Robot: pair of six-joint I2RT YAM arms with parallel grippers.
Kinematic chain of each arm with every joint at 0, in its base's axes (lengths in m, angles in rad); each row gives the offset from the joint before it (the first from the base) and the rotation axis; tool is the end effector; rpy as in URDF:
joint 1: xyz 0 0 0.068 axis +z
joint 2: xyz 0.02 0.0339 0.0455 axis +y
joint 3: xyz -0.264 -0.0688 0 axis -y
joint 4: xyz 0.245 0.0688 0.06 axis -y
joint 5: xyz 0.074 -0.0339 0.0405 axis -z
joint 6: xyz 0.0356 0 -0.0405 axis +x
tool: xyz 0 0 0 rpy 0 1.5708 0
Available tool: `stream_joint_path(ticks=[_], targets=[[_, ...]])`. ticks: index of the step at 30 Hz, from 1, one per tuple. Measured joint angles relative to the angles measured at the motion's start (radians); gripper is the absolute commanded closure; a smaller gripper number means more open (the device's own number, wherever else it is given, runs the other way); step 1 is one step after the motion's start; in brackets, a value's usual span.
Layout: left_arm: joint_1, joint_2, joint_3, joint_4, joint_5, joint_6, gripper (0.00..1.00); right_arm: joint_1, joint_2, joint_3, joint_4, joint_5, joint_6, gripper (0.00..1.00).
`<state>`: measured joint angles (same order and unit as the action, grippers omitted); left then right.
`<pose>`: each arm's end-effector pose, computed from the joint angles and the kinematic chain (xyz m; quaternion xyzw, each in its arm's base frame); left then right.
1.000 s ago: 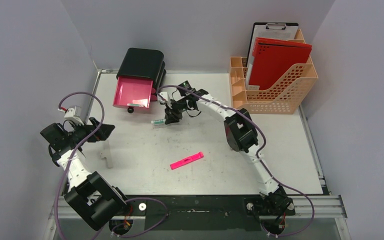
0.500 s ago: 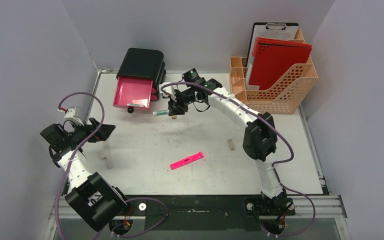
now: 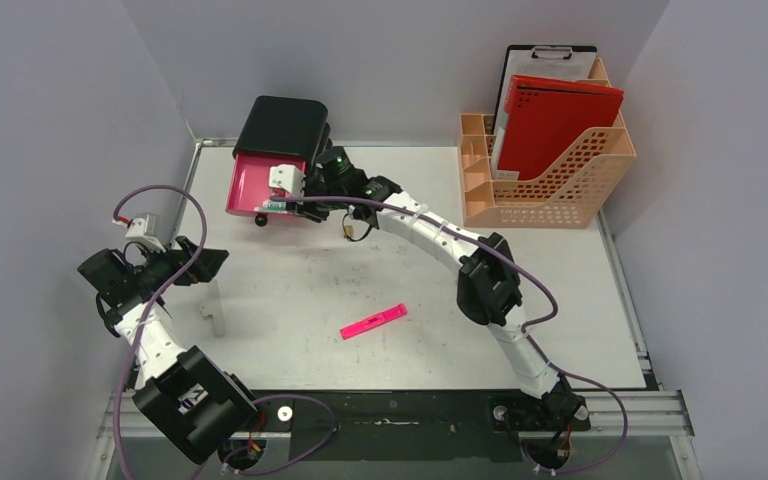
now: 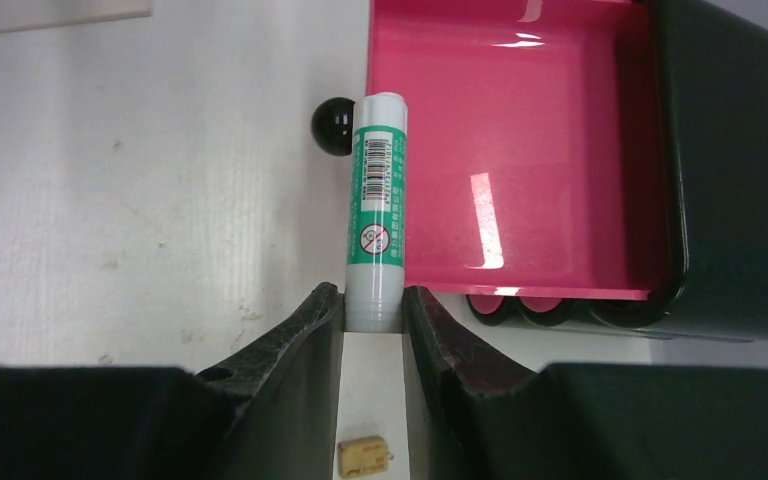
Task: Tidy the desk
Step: Place the stationery in the drawer.
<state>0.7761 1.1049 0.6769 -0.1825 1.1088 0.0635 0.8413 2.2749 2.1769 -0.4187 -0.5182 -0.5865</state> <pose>0.1814 0.1334 0.2507 -0.0351 0.7915 -0.2663 0.5489 0.3413 0.4082 0.2986 -0.6444 0.5471 0.2814 0.4541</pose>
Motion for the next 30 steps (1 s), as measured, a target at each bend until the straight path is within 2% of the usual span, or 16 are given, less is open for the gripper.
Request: stream_joint_path(ticks=[16, 19, 22, 24, 26, 28, 30], targets=[[0.005, 0.000, -0.008, 0.001, 0.004, 0.000, 0.04, 0.011, 0.176, 0.085, 0.213, 0.172, -0.004, 0.95], [0.005, 0.002, -0.009, 0.002, 0.004, 0.000, 0.04, 0.019, 0.177, 0.094, 0.230, 0.183, -0.009, 0.90], [0.005, 0.005, -0.009, 0.002, 0.004, 0.000, 0.04, 0.031, 0.177, 0.105, 0.257, 0.200, -0.023, 0.81], [0.005, 0.005, -0.010, 0.002, 0.003, 0.000, 0.04, 0.039, 0.177, 0.110, 0.269, 0.209, -0.030, 0.65], [0.005, 0.005, -0.010, 0.003, 0.004, 0.000, 0.04, 0.045, 0.177, 0.112, 0.282, 0.220, -0.035, 0.54], [0.005, 0.005, -0.010, 0.003, 0.004, 0.000, 0.04, 0.050, 0.177, 0.113, 0.292, 0.227, -0.040, 0.37], [0.005, 0.005, -0.010, 0.003, 0.004, 0.000, 0.04, 0.053, 0.177, 0.114, 0.299, 0.232, -0.045, 0.29]])
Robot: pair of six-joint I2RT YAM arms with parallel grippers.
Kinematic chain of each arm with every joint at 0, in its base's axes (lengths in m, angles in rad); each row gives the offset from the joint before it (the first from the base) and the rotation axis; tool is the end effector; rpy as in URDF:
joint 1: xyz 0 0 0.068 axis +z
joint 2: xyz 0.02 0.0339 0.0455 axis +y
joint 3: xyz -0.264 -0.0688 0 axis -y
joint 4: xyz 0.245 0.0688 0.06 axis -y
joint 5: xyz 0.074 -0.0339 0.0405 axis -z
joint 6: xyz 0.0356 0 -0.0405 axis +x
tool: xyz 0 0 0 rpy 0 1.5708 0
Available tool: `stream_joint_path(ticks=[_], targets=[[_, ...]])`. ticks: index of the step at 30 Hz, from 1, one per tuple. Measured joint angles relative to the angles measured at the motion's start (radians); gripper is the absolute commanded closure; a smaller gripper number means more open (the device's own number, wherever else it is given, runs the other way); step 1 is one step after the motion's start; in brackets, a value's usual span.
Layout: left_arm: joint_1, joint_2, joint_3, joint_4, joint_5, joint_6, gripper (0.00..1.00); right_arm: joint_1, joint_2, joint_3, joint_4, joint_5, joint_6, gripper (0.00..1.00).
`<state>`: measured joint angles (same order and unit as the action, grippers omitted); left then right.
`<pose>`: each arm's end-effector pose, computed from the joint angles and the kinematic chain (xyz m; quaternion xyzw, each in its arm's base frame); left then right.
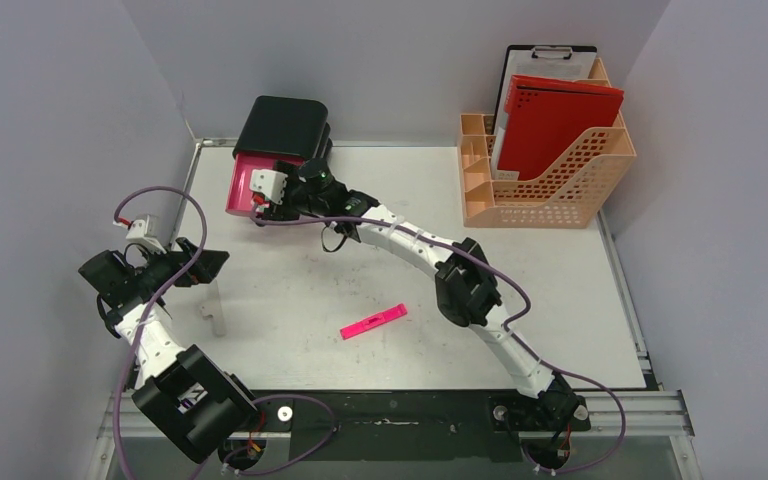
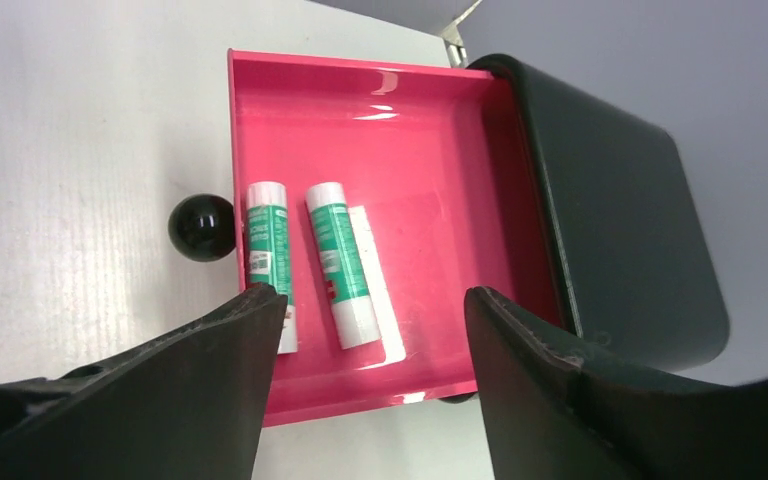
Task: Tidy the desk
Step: Place the stationery in the drawer.
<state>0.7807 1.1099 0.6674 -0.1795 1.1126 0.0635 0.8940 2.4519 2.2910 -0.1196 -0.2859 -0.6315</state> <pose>0.1806 0.1340 0.2470 -0.0393 0.7920 -0.2696 0.5463 0.3548 0.4577 0.2715 -0.6083 0.5126 0.1907 0.5752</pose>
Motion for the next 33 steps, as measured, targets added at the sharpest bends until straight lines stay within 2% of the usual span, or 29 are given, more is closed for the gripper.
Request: stream_joint_path(ticks=[10, 13, 17, 24, 28, 33], targets=[[-0.014, 0.005, 0.000, 0.006, -0.006, 0.000, 0.04, 0.003, 0.000, 0.036, -0.016, 0.012, -0.013, 0.24], [-0.078, 0.019, 0.000, 0.006, -0.040, 0.013, 0.04, 0.003, -0.007, 0.049, -0.057, 0.012, -0.012, 0.22], [-0.218, 0.047, 0.000, 0.015, -0.094, 0.039, 0.04, -0.008, -0.054, 0.029, -0.163, 0.007, 0.007, 0.21], [-0.373, 0.129, -0.028, 0.216, -0.140, -0.001, 0.04, -0.097, -0.335, -0.207, -0.282, -0.074, 0.188, 0.14], [-0.431, 0.202, -0.031, 0.351, -0.226, -0.021, 0.03, -0.224, -0.519, -0.391, -0.276, -0.148, 0.285, 0.01], [-0.489, 0.287, -0.031, 0.472, -0.329, -0.036, 0.01, -0.408, -0.709, -0.666, -0.229, -0.253, 0.354, 0.10]])
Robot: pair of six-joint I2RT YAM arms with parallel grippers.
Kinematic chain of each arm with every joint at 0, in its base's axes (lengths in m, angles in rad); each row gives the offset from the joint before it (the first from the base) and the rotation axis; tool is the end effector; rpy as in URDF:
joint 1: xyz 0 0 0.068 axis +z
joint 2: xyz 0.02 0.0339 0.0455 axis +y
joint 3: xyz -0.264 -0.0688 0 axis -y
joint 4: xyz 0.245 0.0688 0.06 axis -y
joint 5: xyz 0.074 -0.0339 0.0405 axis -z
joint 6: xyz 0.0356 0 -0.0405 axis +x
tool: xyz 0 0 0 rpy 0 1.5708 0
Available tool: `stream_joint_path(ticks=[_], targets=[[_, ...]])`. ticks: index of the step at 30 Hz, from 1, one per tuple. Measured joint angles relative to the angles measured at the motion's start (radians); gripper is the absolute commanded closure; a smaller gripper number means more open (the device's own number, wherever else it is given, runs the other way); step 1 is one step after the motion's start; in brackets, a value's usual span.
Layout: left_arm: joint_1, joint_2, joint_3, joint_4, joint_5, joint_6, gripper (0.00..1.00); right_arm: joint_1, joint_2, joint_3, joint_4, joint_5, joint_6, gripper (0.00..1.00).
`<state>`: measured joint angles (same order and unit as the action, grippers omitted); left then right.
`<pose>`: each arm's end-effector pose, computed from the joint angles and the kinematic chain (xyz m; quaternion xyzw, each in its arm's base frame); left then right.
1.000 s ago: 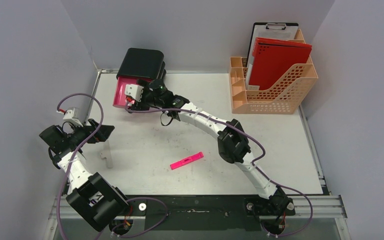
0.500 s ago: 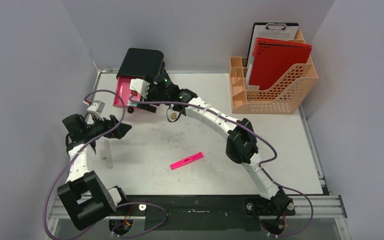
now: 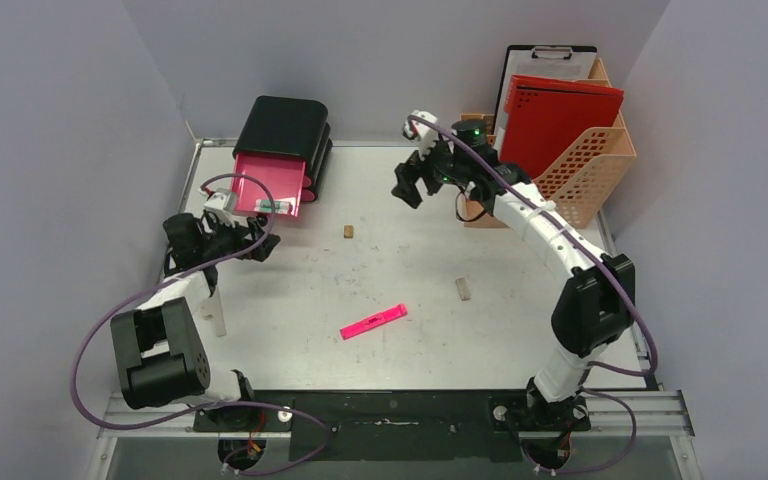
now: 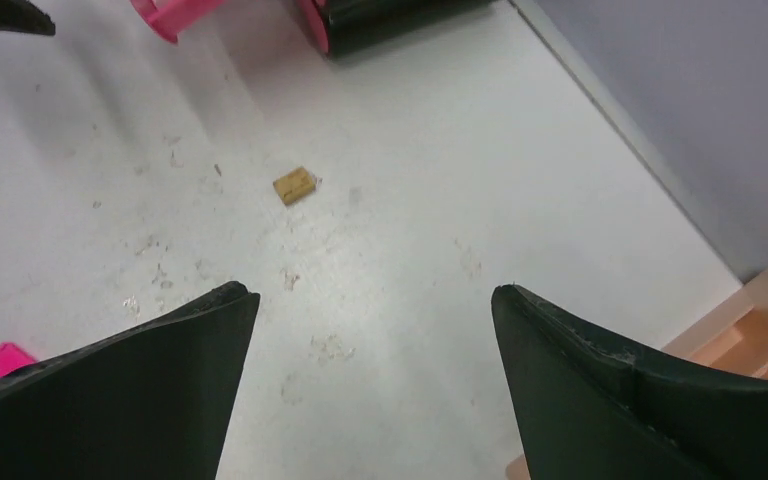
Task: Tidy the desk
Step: Place the stationery in the drawer, then close the drawer in the storage box.
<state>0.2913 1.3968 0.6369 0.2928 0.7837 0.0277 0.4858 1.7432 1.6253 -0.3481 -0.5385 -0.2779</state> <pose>0.2772 0.0569 0.2036 0.0951 0.8065 -0.2441 0.5300 0.3532 0.2071 0.3574 -0.4353 0.7095 0.2777 0.4796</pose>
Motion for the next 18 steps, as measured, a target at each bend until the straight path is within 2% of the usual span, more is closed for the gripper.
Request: stream_joint_path(ticks=[4, 5, 11, 18], targets=[[-0.040, 0.061, 0.019, 0.055, -0.068, -0.009, 0.00, -0.095, -0.065, -0.158, 0.023, -0.089, 0.034, 0.10], [-0.047, 0.075, 0.029, 0.065, -0.082, -0.011, 0.05, -0.113, -0.076, -0.195, 0.032, -0.111, 0.043, 0.10], [-0.067, 0.132, 0.072, 0.126, -0.168, -0.020, 0.14, -0.181, -0.116, -0.393, 0.117, -0.208, 0.111, 0.10], [-0.072, 0.184, 0.099, 0.127, -0.202, -0.024, 0.33, -0.183, -0.118, -0.432, 0.180, -0.240, 0.135, 0.10]])
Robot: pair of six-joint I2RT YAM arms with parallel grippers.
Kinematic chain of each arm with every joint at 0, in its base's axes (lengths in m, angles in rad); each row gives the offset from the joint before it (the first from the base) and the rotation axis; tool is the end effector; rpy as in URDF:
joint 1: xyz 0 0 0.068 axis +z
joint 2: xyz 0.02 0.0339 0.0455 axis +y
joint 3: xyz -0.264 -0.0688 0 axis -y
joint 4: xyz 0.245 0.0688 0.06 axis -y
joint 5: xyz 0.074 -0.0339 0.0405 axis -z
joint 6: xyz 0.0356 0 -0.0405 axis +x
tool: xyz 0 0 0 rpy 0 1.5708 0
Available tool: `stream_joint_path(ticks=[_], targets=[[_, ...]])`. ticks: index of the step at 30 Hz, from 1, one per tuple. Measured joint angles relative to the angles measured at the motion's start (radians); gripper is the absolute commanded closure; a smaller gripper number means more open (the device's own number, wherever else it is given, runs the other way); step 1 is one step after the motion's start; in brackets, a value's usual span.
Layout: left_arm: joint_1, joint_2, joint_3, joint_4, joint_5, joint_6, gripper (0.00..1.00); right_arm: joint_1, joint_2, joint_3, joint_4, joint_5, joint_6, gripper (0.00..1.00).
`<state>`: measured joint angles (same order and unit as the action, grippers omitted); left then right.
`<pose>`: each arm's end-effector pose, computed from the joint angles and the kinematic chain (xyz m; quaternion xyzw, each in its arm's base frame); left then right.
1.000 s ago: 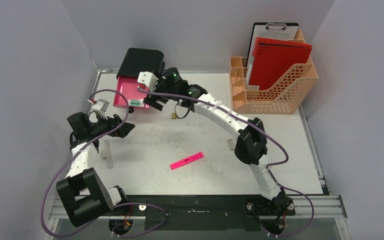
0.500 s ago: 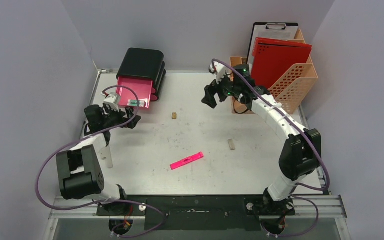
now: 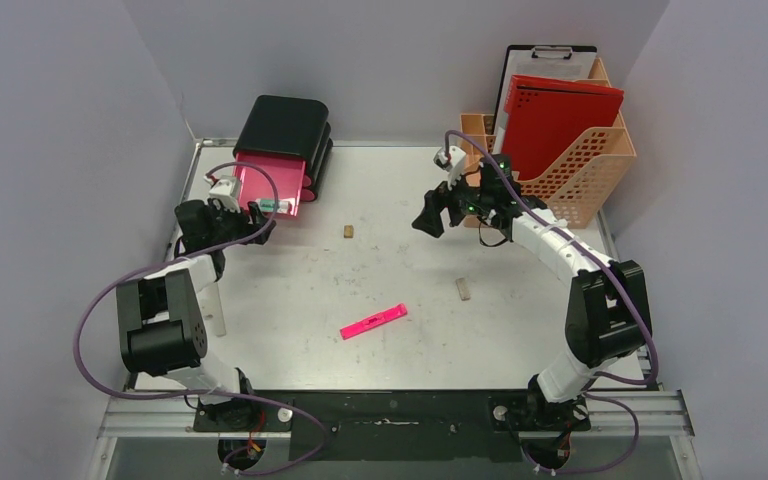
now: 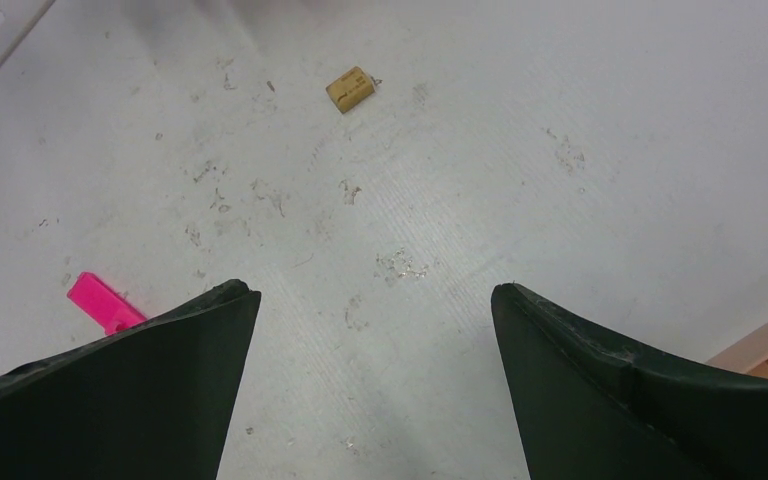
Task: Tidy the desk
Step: Close the drawer in the storage box.
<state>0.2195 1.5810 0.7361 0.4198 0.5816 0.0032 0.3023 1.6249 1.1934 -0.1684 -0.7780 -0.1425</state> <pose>0.3212 0.0516 0.1913 0.0676 0.8172 -0.1818 0.5428 0.3400 0.1322 0.2731 -0.3531 0.7592 0.3688 0.4036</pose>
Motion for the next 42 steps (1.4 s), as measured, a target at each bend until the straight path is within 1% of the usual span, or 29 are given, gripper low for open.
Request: stream_joint_path(ticks=[5, 7, 9, 13, 24, 33, 42], targets=[[-0.011, 0.019, 0.009, 0.001, -0.002, -0.021, 0.50, -0.001, 0.000, -0.001, 0.027, -0.010, 0.002, 0.10], [-0.013, 0.023, 0.011, 0.001, -0.002, -0.026, 0.59, -0.003, 0.000, -0.003, 0.034, -0.013, 0.002, 0.10], [-0.014, 0.023, 0.013, 0.002, -0.002, -0.030, 0.66, -0.007, 0.000, -0.007, 0.039, -0.016, 0.003, 0.10], [-0.018, 0.023, 0.016, 0.000, -0.002, -0.029, 0.74, -0.015, 0.000, -0.014, 0.041, -0.018, 0.003, 0.10], [-0.022, -0.006, 0.035, -0.033, -0.019, -0.048, 0.78, -0.016, 0.000, -0.016, 0.050, -0.024, 0.018, 0.10], [-0.034, -0.040, 0.085, -0.036, -0.058, -0.074, 0.78, -0.027, 0.000, -0.017, 0.056, -0.028, 0.025, 0.10], [-0.101, -0.013, 0.146, -0.068, -0.121, -0.084, 0.75, -0.034, 0.000, -0.026, 0.061, -0.035, 0.028, 0.10]])
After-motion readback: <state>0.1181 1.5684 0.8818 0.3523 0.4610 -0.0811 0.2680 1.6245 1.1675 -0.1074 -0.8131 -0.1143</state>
